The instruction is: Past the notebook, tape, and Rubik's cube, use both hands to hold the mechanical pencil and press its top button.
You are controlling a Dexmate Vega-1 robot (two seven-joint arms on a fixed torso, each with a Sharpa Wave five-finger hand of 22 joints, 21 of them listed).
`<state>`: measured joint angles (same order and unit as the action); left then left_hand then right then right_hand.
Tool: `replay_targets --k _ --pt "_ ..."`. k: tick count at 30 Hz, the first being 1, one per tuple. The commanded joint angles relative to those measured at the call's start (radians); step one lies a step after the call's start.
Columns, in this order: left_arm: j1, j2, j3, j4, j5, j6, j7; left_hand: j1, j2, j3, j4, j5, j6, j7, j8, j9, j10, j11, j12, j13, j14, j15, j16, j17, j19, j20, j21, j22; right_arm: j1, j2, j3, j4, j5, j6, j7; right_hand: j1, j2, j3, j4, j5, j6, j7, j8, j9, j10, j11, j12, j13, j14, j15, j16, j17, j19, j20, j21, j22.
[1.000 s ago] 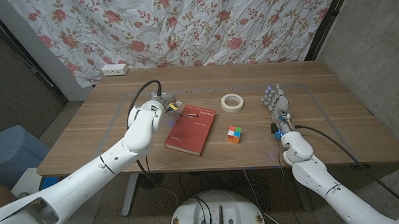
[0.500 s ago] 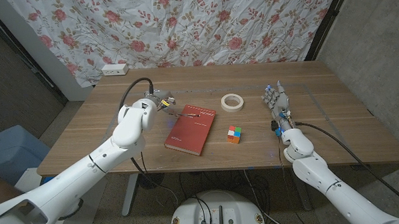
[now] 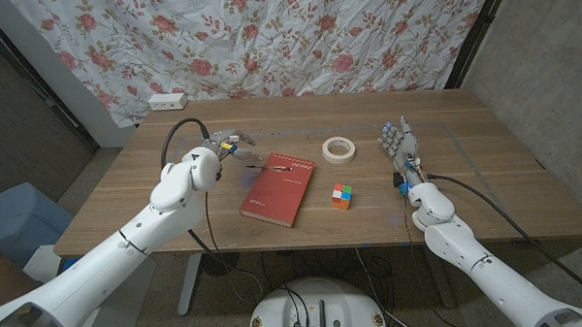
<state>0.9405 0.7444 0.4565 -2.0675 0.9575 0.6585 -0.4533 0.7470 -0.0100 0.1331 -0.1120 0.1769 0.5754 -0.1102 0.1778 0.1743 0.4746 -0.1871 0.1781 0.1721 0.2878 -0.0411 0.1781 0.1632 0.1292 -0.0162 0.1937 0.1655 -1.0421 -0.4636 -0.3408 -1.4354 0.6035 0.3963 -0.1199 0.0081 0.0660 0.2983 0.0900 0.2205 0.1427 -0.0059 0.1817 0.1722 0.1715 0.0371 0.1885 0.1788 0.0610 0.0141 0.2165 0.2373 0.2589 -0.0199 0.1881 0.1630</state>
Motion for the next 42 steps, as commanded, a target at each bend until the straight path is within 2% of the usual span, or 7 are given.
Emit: replay_targets --k 1,13,20,30,33,35,42 --pt "0.002 -0.041 -0.023 0.084 -0.535 -0.038 0.500 -0.005 0.023 0.011 0.005 0.003 -0.009 0.012 0.001 0.001 -0.002 0.018 0.002 0.001 0.005 -0.099 0.005 0.002 0.012 0.004 0.001 0.002 0.144 0.045 -0.042 0.168 -0.003 0.011 0.056 -0.001 0.015 0.001 0.008 0.007 0.005 -0.007 0.008 0.003 0.007 -0.002 0.006 0.002 0.003 -0.006 0.007 0.002 0.005 -0.007 0.001 0.003" --pt "-0.025 -0.085 -0.039 0.211 -0.779 -0.176 0.673 -0.017 0.065 0.028 0.012 0.003 -0.020 0.019 0.000 0.001 -0.023 0.039 0.000 0.002 0.004 -0.086 0.000 0.003 0.018 0.008 -0.001 0.003 0.161 0.056 -0.047 0.181 -0.013 0.010 0.037 0.001 0.015 -0.001 0.013 0.009 0.009 -0.010 0.008 0.003 0.015 -0.005 0.007 0.003 0.008 -0.012 0.007 0.000 0.010 -0.013 0.001 0.003" --pt "-0.058 -0.103 -0.033 0.306 -0.892 -0.284 0.724 -0.081 0.118 0.036 0.045 0.003 -0.066 0.013 -0.007 0.000 -0.059 0.057 -0.001 0.002 -0.008 -0.082 -0.003 0.007 0.027 0.007 -0.002 0.003 0.158 0.056 -0.051 0.167 -0.017 -0.004 0.023 0.004 0.016 0.000 0.014 0.010 0.011 -0.013 0.008 0.003 0.021 -0.003 0.008 0.003 0.011 -0.013 0.006 -0.001 0.012 -0.014 0.001 0.003" --pt "-0.078 -0.138 -0.027 0.436 -1.004 -0.474 0.798 -0.144 0.156 0.046 0.067 0.009 -0.145 0.046 -0.014 -0.002 -0.136 0.077 -0.006 0.001 -0.046 -0.090 -0.007 0.006 0.043 -0.007 -0.002 0.003 0.153 0.067 -0.059 0.143 -0.038 0.000 -0.011 0.006 0.017 0.000 0.016 0.012 0.015 -0.012 0.008 0.003 0.024 -0.007 0.008 0.003 0.014 -0.013 0.006 -0.003 0.017 -0.014 0.002 0.003" --pt "-0.077 -0.159 -0.033 0.477 -1.050 -0.538 0.809 -0.164 0.169 0.054 0.072 0.011 -0.176 0.058 -0.012 -0.002 -0.167 0.111 -0.006 0.001 -0.068 -0.077 -0.009 0.005 0.041 -0.012 -0.005 0.003 0.148 0.068 -0.059 0.134 -0.050 0.006 -0.027 0.007 0.017 0.000 0.016 0.012 0.015 -0.012 0.008 0.003 0.024 -0.007 0.008 0.003 0.014 -0.013 0.006 -0.003 0.017 -0.014 0.002 0.003" --pt "-0.075 -0.183 -0.037 0.518 -1.080 -0.601 0.823 -0.166 0.190 0.069 0.075 0.014 -0.177 0.068 -0.007 -0.002 -0.166 0.115 -0.001 0.001 -0.071 -0.069 -0.007 0.005 0.038 -0.007 -0.006 0.003 0.144 0.069 -0.058 0.130 -0.060 0.016 -0.037 0.007 0.017 0.000 0.016 0.012 0.015 -0.012 0.008 0.003 0.024 -0.008 0.008 0.003 0.015 -0.013 0.005 -0.003 0.018 -0.014 0.002 0.003" --pt "-0.072 -0.228 -0.036 0.586 -1.130 -0.735 0.864 -0.167 0.199 0.080 0.076 0.016 -0.177 0.076 -0.005 -0.001 -0.166 0.117 0.001 0.001 -0.070 -0.063 -0.005 0.005 0.038 -0.005 -0.006 0.003 0.131 0.048 -0.059 0.075 -0.087 0.003 -0.059 0.009 0.018 0.000 0.017 0.013 0.016 -0.013 0.008 0.003 0.028 -0.008 0.008 0.003 0.018 -0.015 0.006 -0.004 0.020 -0.014 0.002 0.003"
